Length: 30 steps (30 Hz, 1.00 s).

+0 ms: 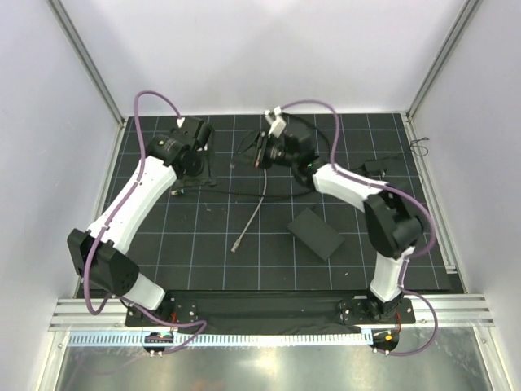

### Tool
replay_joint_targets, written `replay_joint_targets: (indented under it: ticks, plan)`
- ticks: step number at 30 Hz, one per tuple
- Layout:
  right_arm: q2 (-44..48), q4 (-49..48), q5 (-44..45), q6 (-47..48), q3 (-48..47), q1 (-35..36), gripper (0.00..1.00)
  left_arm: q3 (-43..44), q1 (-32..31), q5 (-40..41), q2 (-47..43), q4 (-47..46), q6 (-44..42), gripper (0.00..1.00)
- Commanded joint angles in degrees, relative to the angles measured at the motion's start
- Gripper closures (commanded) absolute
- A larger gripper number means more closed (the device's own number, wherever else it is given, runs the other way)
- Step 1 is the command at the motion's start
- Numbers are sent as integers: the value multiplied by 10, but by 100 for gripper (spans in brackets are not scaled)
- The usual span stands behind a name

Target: Pull the plug from the switch port

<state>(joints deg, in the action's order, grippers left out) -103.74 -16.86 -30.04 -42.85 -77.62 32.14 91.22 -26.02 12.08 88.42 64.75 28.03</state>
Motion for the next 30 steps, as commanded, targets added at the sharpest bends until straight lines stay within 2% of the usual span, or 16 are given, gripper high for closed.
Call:
replay_joint_targets:
  ticks: [1, 3, 8, 10, 16, 18, 21, 24, 25, 26, 30]
  plan:
    - [-31, -170, 5, -104, 41, 12, 99, -24, 5, 13, -23, -19, 8, 39]
    - [-45, -209, 9, -134, 69, 22, 99, -32, 6, 7, -24, -16, 9, 40]
    - [-82, -193, -28, -189, 97, 54, 99, -39, 6, -14, -25, -30, 16, 40]
    - [-100, -217, -30, -233, 119, 69, 99, -36, 6, -22, -21, -35, 17, 40]
    - [-128, -288, -35, -299, 157, 90, 92, -32, 6, -51, -4, -45, 21, 41]
    - [-123, -247, -38, -279, 159, 90, 88, -34, 6, -56, -1, -46, 25, 41]
    - [-112, -157, -41, -232, 150, 90, 75, -36, 6, -68, 3, -52, 26, 41]
    - [-86, -81, -34, -174, 149, 90, 55, -35, 6, -79, 10, -55, 26, 41]
    - [-79, -57, -32, -155, 147, 90, 43, -35, 5, -83, 15, -57, 26, 41]
    - [-64, -15, -32, -138, 144, 90, 43, -36, 5, -93, 18, -59, 27, 41]
    - [-9, 18, -15, -74, 175, 82, 44, -39, 4, -119, 29, -74, 34, 43]
